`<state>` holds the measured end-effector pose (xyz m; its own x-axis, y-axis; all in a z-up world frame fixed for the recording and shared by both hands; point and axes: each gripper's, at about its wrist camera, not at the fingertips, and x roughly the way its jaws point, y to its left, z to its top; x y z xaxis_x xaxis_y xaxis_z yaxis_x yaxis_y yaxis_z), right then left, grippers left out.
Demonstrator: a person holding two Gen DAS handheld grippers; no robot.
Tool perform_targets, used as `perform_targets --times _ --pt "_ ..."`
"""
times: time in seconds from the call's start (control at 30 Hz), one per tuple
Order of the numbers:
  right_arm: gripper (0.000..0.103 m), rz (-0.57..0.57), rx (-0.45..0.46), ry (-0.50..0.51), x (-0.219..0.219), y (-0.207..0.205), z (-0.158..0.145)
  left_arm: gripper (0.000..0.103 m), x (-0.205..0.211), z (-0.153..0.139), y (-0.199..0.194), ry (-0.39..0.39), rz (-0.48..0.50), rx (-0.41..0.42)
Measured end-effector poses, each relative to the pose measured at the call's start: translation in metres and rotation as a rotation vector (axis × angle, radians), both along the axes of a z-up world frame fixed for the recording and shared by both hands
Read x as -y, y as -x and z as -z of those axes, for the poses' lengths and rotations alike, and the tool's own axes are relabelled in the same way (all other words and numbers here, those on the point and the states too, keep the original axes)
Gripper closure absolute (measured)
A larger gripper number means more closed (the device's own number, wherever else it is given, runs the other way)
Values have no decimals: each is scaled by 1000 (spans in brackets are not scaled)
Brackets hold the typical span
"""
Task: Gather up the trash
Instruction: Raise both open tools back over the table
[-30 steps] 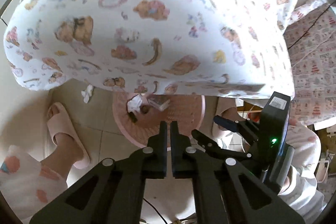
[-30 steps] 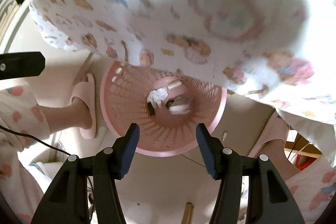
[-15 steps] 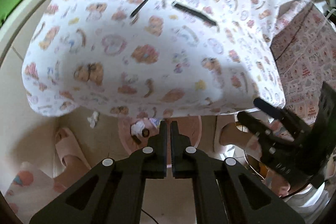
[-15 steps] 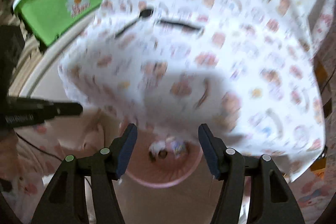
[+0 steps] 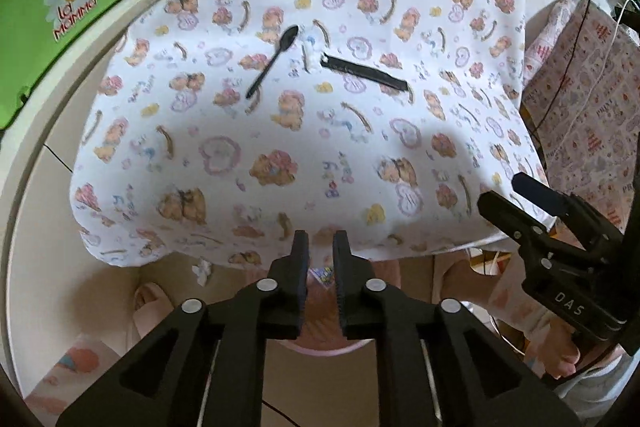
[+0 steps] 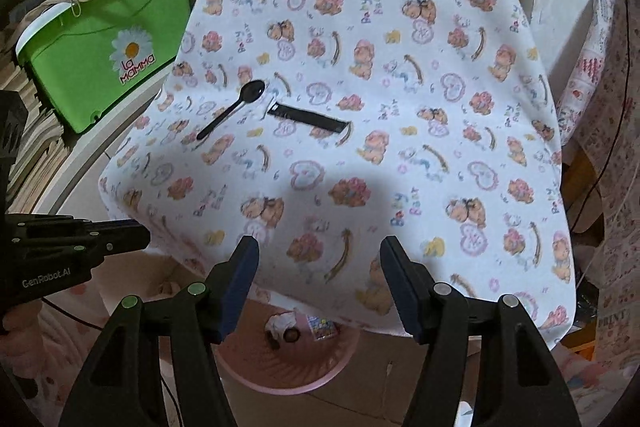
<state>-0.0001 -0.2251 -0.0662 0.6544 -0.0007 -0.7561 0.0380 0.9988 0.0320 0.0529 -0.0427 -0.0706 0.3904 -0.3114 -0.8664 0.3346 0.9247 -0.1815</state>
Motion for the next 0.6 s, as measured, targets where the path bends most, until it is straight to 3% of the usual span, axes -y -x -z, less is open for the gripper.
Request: perform_targets --times 0.2,0.5,0.6 --pt "37 -2 22 27 -5 -6 -6 74 2 -4 -9 -51 -21 57" --pt "36 34 36 31 1 -18 -13 70 -7 -4 -41 -101 -90 111" --pt "36 38 52 47 3 -21 -20 70 -14 -6 -46 -69 -103 124"
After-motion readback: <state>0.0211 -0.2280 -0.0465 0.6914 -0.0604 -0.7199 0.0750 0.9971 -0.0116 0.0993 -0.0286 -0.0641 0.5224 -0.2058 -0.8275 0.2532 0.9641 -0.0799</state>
